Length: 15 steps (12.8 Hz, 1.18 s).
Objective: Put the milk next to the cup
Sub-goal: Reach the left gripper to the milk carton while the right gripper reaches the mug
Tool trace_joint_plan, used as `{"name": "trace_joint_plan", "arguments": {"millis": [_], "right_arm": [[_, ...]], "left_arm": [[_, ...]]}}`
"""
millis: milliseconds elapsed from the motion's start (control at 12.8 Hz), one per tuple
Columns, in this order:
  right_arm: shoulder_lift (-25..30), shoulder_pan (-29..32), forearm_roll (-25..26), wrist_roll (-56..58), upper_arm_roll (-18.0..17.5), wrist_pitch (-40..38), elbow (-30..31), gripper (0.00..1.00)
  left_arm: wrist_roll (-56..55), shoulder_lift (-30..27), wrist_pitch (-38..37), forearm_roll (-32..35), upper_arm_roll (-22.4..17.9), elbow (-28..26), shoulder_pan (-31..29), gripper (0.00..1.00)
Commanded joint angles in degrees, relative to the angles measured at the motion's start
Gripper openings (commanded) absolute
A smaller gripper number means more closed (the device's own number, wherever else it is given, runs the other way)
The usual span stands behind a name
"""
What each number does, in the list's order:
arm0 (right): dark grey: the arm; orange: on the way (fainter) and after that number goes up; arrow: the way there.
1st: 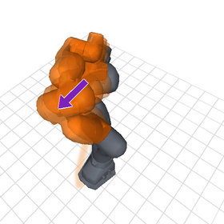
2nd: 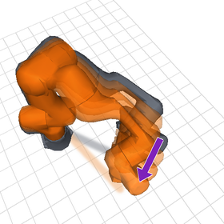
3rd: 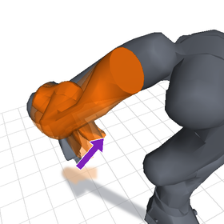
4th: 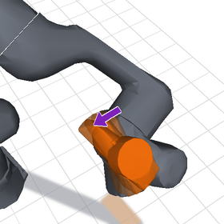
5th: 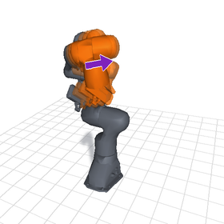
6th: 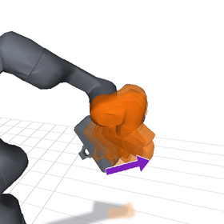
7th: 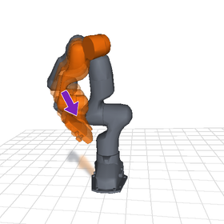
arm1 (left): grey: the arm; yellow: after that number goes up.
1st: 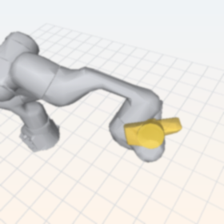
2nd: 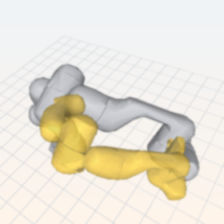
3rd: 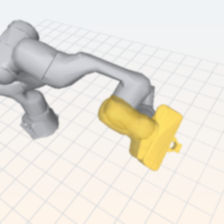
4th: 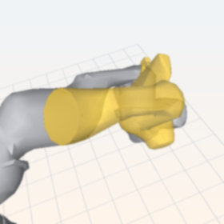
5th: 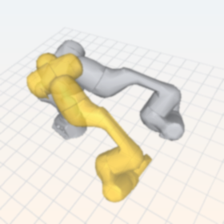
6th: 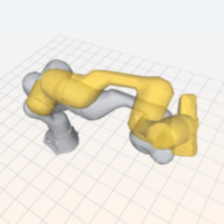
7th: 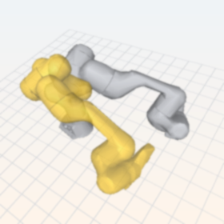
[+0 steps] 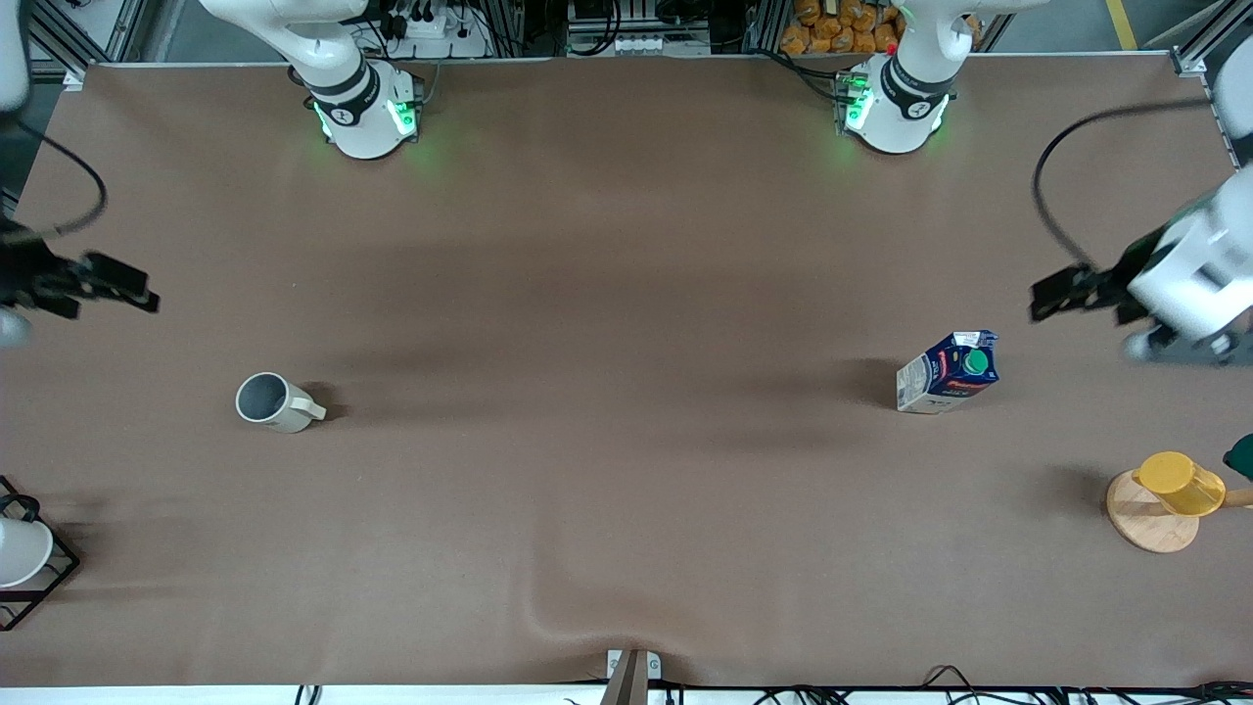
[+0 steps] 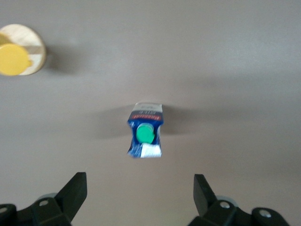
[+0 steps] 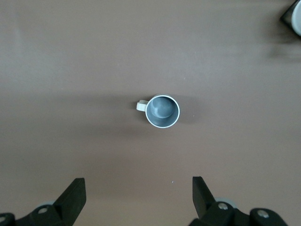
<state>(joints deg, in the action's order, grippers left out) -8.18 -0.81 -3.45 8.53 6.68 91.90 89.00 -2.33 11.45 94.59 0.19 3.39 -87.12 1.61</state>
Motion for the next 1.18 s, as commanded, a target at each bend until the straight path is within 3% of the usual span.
{"name": "trace_joint_plan", "arguments": {"millis": [0, 235, 471, 1098], "right_arm": [[-4.9, 0.7, 0.5, -0.4, -0.4, -1.6, -2.4, 1.0], [-11.2, 3.3, -0.1, -0.2, -0.4, -1.0, -2.6, 1.0], [-15.2, 3.4, 0.5, 0.8, -0.4, 6.0, -1.8, 1.0], [-25.6, 5.6, 0.9, 9.2, -0.4, 14.6, 0.2, 1.0]], "left_arm": [[-2.2, -0.8, 10.3, -0.6, 0.3, -9.8, 0.4, 1.0], [-0.9, -1.4, 22.0, 1.0, 0.3, -21.6, 0.1, 1.0], [-1.0, -2.9, 21.8, 1.1, 0.5, -25.6, -0.1, 1.0], [-2.3, -0.7, 21.9, 3.2, 0.3, -25.6, 0.0, 1.0]]}}
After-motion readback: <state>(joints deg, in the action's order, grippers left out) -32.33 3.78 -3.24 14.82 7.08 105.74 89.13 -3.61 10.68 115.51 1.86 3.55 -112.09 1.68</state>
